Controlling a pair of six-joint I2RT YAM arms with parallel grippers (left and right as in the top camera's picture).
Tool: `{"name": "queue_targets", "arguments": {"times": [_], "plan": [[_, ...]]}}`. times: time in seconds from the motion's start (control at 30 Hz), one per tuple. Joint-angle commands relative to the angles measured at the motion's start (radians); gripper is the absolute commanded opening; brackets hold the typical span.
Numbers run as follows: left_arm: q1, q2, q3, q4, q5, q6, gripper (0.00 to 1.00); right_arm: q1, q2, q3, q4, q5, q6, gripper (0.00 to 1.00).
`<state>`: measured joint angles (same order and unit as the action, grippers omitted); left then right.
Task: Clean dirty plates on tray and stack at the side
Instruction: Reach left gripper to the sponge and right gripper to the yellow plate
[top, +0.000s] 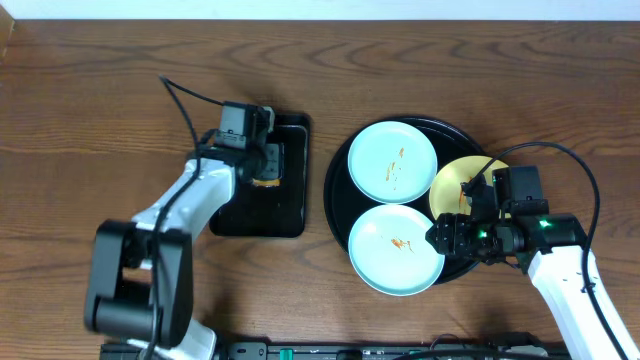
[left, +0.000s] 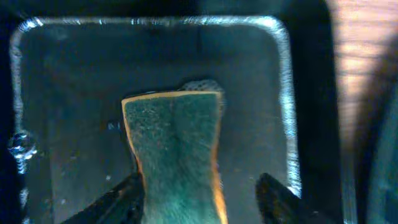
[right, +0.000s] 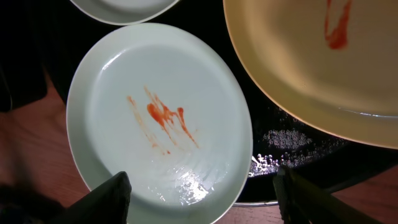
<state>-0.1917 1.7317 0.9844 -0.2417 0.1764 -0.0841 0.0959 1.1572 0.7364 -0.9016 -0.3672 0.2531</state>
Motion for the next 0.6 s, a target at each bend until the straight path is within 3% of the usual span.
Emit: {"name": "queue_targets", "arguments": {"times": [0.0, 0.03, 0.27, 0.57], "plan": [[0.000, 0.056, 0.018, 0.014, -0.043, -0.004, 0.54, 0.011, 0.001, -0.006, 0.000, -0.011, 0.014, 0.73], [0.000, 0.068, 0.018, 0.016, -0.043, -0.004, 0.52, 0.011, 0.001, -0.006, 0.000, -0.011, 0.017, 0.73], [0.000, 0.079, 0.019, 0.009, -0.042, -0.004, 0.08, 0.011, 0.001, -0.006, 0.011, -0.011, 0.017, 0.72], [0.000, -0.086, 0.019, -0.134, -0.007, -0.028, 0.08, 0.011, 0.004, -0.026, 0.016, -0.006, 0.017, 0.63]]}}
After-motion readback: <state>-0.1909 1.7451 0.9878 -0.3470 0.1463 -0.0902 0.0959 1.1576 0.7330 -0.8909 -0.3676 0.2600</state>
